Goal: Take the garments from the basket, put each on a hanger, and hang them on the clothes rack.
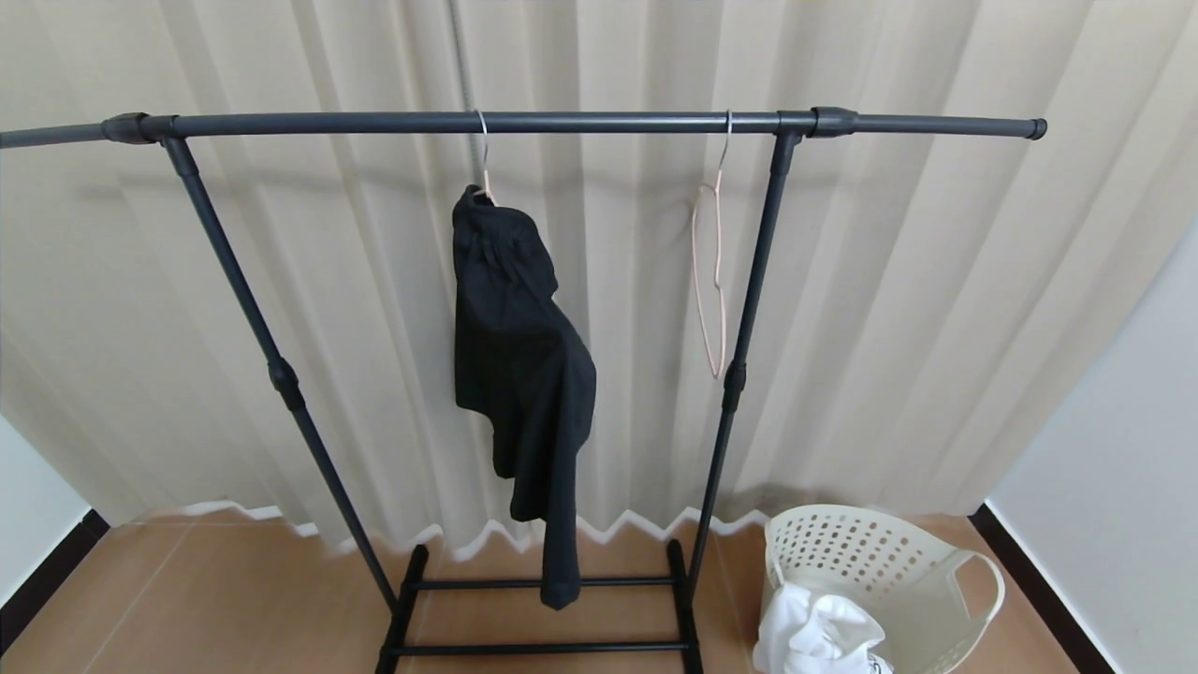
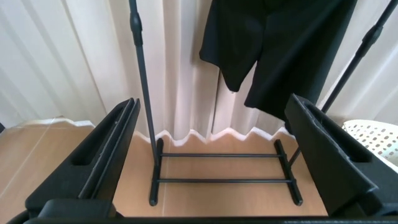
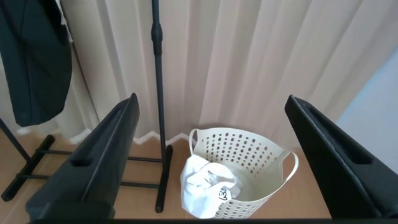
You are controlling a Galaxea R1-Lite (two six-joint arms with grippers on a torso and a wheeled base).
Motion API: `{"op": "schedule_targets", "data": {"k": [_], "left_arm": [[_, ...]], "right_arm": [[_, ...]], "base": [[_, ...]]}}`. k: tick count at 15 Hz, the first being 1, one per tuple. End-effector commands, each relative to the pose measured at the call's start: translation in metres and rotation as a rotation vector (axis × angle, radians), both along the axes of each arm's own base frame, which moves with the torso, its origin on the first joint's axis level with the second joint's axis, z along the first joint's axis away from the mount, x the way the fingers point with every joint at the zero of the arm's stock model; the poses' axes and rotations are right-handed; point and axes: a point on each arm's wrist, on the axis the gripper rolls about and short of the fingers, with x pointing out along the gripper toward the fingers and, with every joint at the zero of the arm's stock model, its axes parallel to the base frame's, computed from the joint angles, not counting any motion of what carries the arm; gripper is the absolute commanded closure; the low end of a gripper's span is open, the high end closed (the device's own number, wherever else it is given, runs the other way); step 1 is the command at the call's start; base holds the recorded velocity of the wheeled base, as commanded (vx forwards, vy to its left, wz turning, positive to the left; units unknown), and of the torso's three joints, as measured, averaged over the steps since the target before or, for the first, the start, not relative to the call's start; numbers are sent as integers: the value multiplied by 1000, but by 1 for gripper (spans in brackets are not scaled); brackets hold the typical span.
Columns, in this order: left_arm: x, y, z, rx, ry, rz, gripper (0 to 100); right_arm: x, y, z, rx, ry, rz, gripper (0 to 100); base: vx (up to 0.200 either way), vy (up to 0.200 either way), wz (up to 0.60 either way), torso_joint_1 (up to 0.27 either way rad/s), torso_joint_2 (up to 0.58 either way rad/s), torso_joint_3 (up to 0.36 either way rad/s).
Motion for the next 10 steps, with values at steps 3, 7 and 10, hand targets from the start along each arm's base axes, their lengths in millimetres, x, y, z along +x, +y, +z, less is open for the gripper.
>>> {"op": "schedule_targets", "data": {"k": [3,7,10], "left_arm": [[0,0,0,0,0,-1,0],[0,0,0,0,0,-1,0],[0,0,0,0,0,-1,0]], "right_arm": [[0,0,0,0,0,0,0],[0,0,0,-2,1,1,0],[0,0,0,0,0,0,0]], "base": [[0,0,0,-194,533,346],[0,0,0,-156,515,350],[0,0,0,-139,492,359]]}}
